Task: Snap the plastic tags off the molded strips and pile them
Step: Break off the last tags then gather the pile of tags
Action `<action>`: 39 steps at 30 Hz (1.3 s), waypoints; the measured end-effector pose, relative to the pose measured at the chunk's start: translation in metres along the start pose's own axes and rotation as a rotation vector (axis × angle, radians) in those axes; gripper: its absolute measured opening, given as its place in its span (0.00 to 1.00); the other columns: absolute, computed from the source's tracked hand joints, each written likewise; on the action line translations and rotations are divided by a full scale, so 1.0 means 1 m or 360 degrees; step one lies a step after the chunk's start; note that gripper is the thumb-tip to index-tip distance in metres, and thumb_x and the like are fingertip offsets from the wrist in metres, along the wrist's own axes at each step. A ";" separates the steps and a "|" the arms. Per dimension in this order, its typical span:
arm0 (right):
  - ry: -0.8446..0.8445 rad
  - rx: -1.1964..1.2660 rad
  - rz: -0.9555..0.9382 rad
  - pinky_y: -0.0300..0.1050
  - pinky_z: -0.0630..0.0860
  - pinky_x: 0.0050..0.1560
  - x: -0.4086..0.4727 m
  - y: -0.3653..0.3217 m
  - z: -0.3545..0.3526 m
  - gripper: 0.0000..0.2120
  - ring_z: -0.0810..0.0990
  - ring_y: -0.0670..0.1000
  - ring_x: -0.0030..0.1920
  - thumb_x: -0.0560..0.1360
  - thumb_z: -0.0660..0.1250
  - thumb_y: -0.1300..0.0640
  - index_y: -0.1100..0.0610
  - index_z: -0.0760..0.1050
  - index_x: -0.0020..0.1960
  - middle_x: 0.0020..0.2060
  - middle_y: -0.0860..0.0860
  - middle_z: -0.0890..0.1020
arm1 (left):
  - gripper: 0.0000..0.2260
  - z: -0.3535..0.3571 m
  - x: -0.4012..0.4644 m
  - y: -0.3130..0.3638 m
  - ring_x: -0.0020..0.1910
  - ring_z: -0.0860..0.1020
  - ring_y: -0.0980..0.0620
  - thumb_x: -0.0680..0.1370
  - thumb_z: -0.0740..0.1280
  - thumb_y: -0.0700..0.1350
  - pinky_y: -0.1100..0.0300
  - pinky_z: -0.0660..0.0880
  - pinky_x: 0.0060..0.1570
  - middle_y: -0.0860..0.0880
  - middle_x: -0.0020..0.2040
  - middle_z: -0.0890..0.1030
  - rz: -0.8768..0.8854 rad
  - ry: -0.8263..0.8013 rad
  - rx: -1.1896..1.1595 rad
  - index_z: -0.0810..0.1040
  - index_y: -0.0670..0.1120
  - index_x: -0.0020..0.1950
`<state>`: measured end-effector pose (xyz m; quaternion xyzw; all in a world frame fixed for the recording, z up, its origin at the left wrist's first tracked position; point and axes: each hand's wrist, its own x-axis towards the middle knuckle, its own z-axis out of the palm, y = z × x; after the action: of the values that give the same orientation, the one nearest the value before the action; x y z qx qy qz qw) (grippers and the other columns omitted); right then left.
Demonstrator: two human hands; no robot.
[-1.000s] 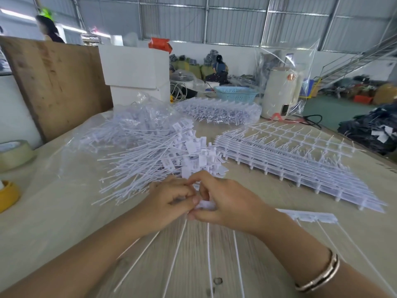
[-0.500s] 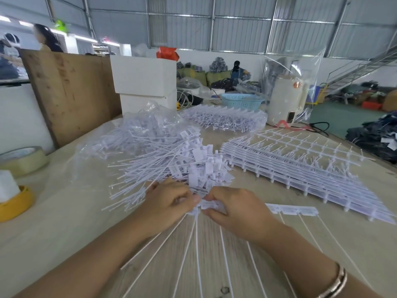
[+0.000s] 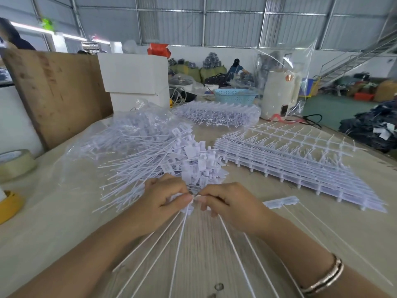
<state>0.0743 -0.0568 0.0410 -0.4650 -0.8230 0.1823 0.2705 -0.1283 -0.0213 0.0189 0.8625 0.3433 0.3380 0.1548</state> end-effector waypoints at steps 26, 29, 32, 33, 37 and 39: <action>0.0240 -0.0186 -0.0123 0.41 0.69 0.38 -0.001 -0.014 0.012 0.17 0.72 0.43 0.37 0.73 0.69 0.48 0.51 0.67 0.56 0.43 0.45 0.77 | 0.20 0.009 0.003 0.014 0.52 0.68 0.59 0.70 0.53 0.65 0.52 0.61 0.57 0.61 0.44 0.75 -0.0196 0.0008 0.0016 0.78 0.55 0.35; 0.0190 -0.0199 -0.0119 0.38 0.70 0.46 -0.003 -0.010 0.000 0.16 0.74 0.42 0.45 0.72 0.69 0.46 0.51 0.71 0.56 0.48 0.43 0.78 | 0.20 0.007 0.006 0.010 0.51 0.71 0.57 0.69 0.56 0.63 0.47 0.64 0.58 0.59 0.43 0.78 -0.0230 0.0036 -0.0156 0.80 0.50 0.35; 0.0125 -0.0243 -0.0056 0.39 0.71 0.48 -0.006 -0.002 -0.011 0.11 0.76 0.41 0.47 0.74 0.67 0.50 0.50 0.74 0.55 0.49 0.40 0.78 | 0.10 0.002 0.005 0.005 0.51 0.73 0.48 0.72 0.61 0.55 0.51 0.66 0.56 0.54 0.42 0.79 -0.0215 0.0056 -0.0264 0.76 0.55 0.33; 0.0094 -0.0291 -0.0040 0.40 0.72 0.48 -0.007 -0.001 -0.011 0.10 0.77 0.43 0.47 0.74 0.67 0.51 0.49 0.74 0.55 0.49 0.41 0.79 | 0.09 0.002 0.005 0.004 0.51 0.73 0.48 0.73 0.61 0.54 0.51 0.66 0.56 0.55 0.42 0.79 -0.0210 0.0047 -0.0244 0.75 0.57 0.34; 0.0143 -0.0415 -0.0015 0.44 0.73 0.44 -0.004 -0.003 -0.003 0.08 0.77 0.46 0.44 0.73 0.68 0.48 0.49 0.76 0.51 0.46 0.43 0.80 | 0.13 0.005 0.003 0.004 0.48 0.70 0.60 0.70 0.55 0.65 0.51 0.62 0.57 0.60 0.40 0.77 -0.0250 -0.0022 -0.0118 0.73 0.60 0.34; 0.0187 -0.0432 -0.0019 0.44 0.73 0.46 -0.003 -0.003 -0.002 0.10 0.78 0.46 0.46 0.74 0.67 0.47 0.49 0.77 0.53 0.48 0.43 0.81 | 0.11 0.004 0.003 0.004 0.48 0.71 0.57 0.71 0.58 0.63 0.49 0.64 0.58 0.59 0.39 0.77 -0.0226 -0.0013 -0.0084 0.73 0.60 0.35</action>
<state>0.0749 -0.0609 0.0435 -0.5023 -0.8256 0.0403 0.2539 -0.1221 -0.0221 0.0197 0.8329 0.3940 0.3316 0.2026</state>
